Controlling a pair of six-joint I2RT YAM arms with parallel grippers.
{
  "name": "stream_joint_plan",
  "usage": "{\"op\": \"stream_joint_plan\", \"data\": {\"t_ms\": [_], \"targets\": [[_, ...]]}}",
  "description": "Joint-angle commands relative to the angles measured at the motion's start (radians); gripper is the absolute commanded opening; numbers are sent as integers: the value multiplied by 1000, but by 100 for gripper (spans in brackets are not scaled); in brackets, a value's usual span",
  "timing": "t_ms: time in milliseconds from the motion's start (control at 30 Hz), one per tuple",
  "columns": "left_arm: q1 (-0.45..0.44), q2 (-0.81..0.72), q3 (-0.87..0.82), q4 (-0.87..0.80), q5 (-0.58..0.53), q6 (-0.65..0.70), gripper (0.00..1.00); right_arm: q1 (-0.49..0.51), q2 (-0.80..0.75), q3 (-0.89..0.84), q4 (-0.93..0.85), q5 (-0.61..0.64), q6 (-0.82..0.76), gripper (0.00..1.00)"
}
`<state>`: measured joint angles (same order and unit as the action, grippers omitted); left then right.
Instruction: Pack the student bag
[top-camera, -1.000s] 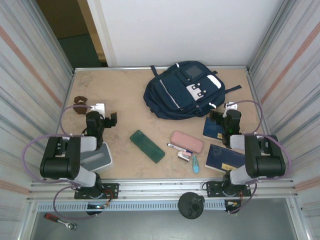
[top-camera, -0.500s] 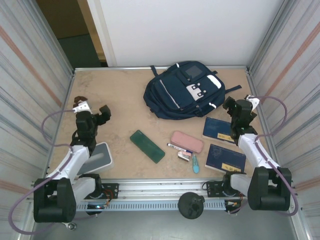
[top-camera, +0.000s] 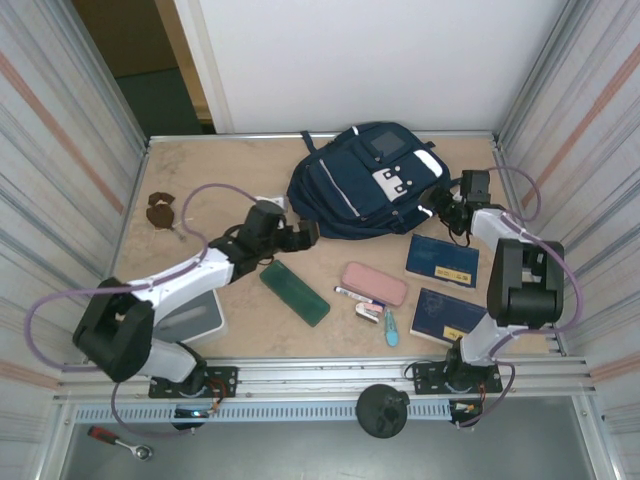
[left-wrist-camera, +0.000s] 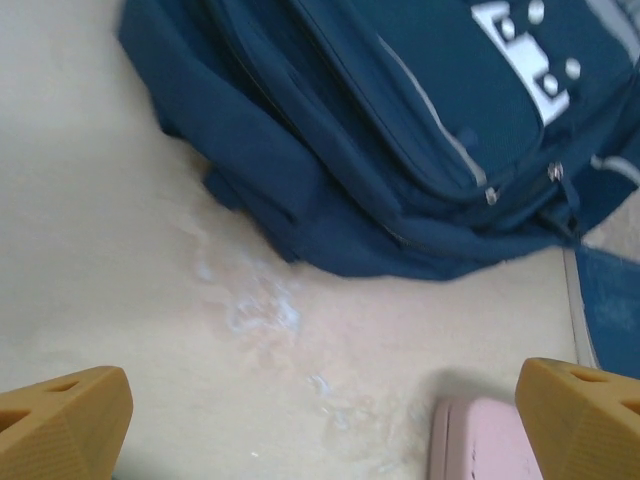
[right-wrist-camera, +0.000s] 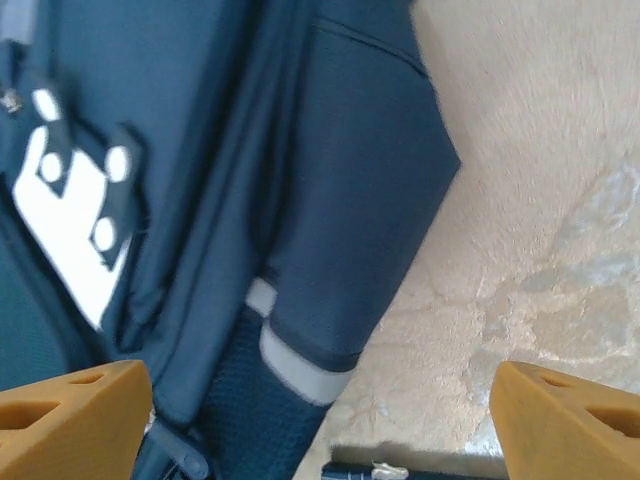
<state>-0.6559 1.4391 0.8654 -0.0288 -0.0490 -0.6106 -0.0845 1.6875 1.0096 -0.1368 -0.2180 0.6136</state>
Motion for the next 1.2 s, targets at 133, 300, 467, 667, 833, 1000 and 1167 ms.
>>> {"op": "stream_joint_plan", "data": {"t_ms": [133, 300, 467, 667, 833, 1000, 1167], "targets": [[-27, 210, 141, 45, 100, -106, 95, -9, 138, 84, 55, -207, 85, 41], [-31, 374, 275, 62, 193, -127, 79, -12, 123, 44, 121, -234, 94, 10], [-23, 468, 354, 90, 217, -142, 73, -6, 88, -2, 196, -303, 153, 0], [23, 546, 389, 142, 258, -180, 64, 53, 91, -16, 209, -368, 183, 1], [68, 564, 356, 238, 318, -201, 42, 126, 113, 23, 177, -405, 160, 4], [140, 506, 283, 285, 399, -189, 10, 159, 104, 83, 9, -387, 42, 18], [213, 396, 223, 292, 504, -178, 0, 153, 40, 52, -95, -324, -10, 46]]}}
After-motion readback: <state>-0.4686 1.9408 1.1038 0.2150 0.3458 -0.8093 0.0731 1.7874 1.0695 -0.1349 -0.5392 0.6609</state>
